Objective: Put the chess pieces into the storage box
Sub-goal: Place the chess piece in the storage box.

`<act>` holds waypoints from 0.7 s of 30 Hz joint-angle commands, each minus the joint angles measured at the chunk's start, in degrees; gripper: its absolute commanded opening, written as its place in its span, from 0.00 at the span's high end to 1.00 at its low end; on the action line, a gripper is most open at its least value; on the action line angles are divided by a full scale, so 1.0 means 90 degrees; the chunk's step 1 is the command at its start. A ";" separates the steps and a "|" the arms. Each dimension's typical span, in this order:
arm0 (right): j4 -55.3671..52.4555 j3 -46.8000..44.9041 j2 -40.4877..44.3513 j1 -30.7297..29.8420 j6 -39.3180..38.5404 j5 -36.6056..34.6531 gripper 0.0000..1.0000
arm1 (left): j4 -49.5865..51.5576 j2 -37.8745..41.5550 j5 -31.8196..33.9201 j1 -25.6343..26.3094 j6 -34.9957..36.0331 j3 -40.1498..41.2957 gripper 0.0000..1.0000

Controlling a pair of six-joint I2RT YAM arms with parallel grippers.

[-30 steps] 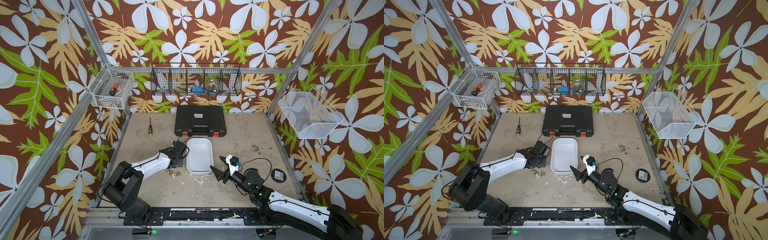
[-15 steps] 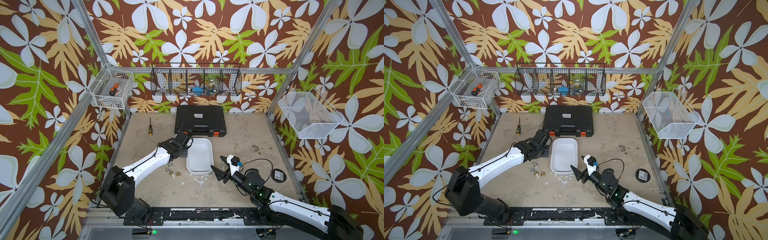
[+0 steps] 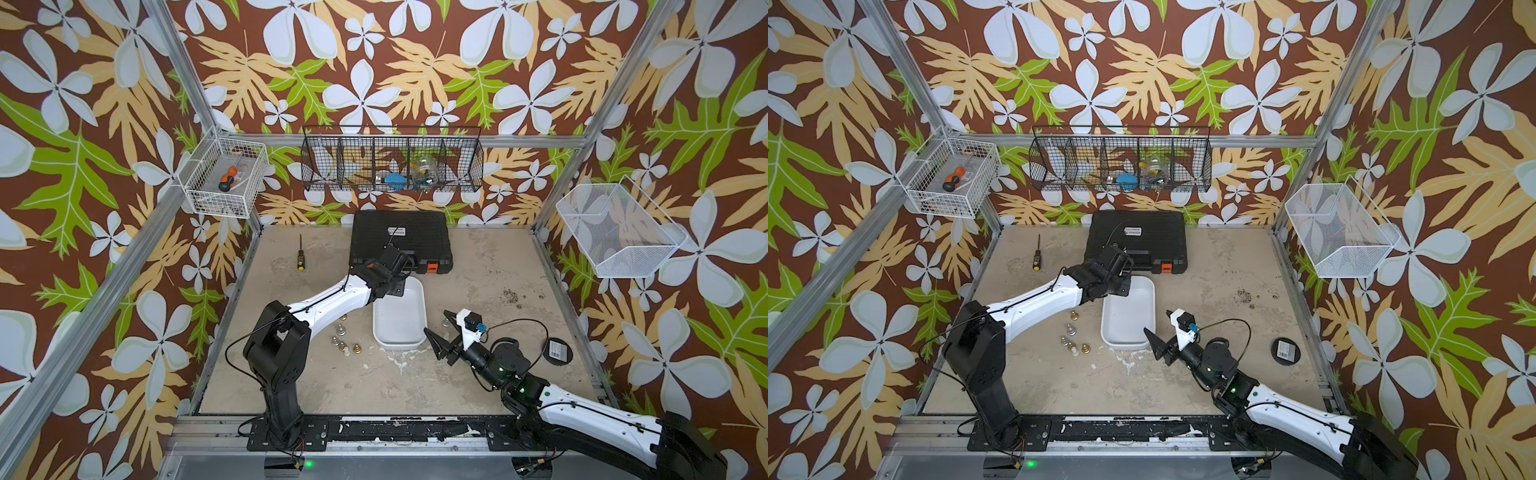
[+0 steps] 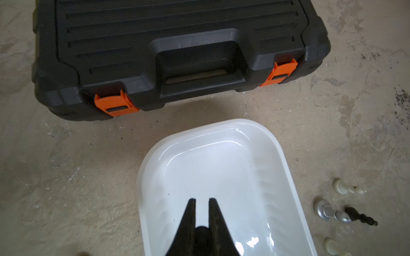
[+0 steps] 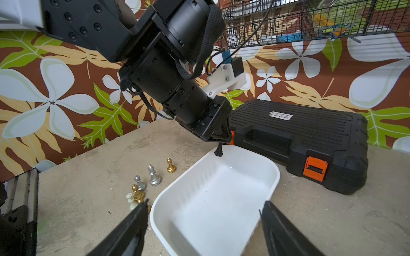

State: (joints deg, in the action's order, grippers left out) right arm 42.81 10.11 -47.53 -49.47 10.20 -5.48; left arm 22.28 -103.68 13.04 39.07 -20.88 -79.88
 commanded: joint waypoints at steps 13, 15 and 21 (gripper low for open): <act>0.0151 -0.0029 0.0129 -0.0009 -0.0060 -0.0063 0.19 | -0.2149 -0.0172 0.0318 0.0002 0.0208 0.1165 0.90; 0.0155 -0.0025 0.0132 -0.0003 -0.0058 -0.0064 0.19 | -0.2285 -0.0273 0.0386 0.0005 0.0243 0.1166 0.90; 0.0136 -0.0039 0.0154 -0.0002 -0.0078 -0.0095 0.19 | -0.2470 -0.0689 0.0621 -0.0010 0.0252 0.1083 0.90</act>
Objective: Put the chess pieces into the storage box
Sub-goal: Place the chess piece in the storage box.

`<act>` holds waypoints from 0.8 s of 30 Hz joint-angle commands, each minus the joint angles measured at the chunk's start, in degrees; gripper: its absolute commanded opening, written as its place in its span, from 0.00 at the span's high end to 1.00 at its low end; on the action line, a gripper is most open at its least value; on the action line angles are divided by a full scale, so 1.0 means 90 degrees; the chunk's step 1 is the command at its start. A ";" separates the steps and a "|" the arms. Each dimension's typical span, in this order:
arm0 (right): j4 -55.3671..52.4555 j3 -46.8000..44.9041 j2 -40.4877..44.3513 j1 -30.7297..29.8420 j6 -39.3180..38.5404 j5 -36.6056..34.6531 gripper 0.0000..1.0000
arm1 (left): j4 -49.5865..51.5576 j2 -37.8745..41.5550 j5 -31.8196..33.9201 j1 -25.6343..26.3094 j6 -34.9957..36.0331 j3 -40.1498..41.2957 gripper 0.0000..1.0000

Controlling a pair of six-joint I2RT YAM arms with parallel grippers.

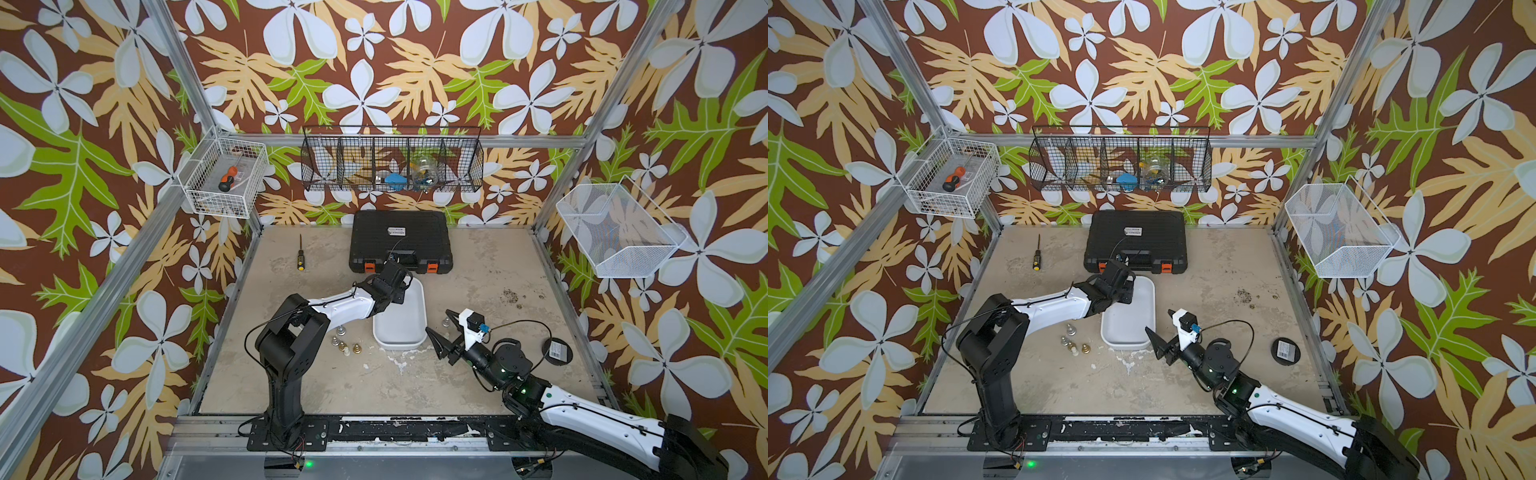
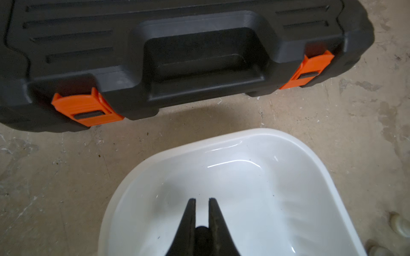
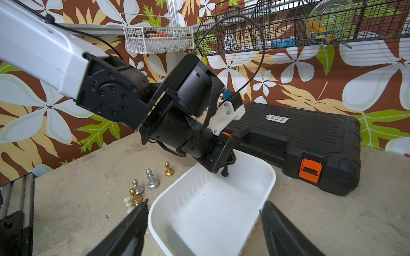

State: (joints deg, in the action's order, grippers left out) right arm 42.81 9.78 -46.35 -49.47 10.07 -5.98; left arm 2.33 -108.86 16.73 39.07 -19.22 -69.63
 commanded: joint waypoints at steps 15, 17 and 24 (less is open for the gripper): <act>0.0136 -0.0061 0.0191 -0.0004 -0.0055 -0.0049 0.19 | -0.0817 -0.0557 0.0540 -0.0113 -0.0099 0.0030 0.90; 0.0121 -0.0063 0.0208 -0.0006 -0.0054 -0.0058 0.19 | -0.0836 -0.0575 0.0615 -0.0119 -0.0128 0.0053 0.90; 0.0124 -0.0088 0.0270 -0.0002 -0.0054 -0.0058 0.19 | -0.0941 -0.0565 0.0617 -0.0130 -0.0173 0.0196 0.90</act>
State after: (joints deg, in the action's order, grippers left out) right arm 42.74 9.10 -44.07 -49.47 10.07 -6.04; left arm -4.95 -113.97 21.65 38.02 -20.12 -67.96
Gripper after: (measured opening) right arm 0.813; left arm 0.130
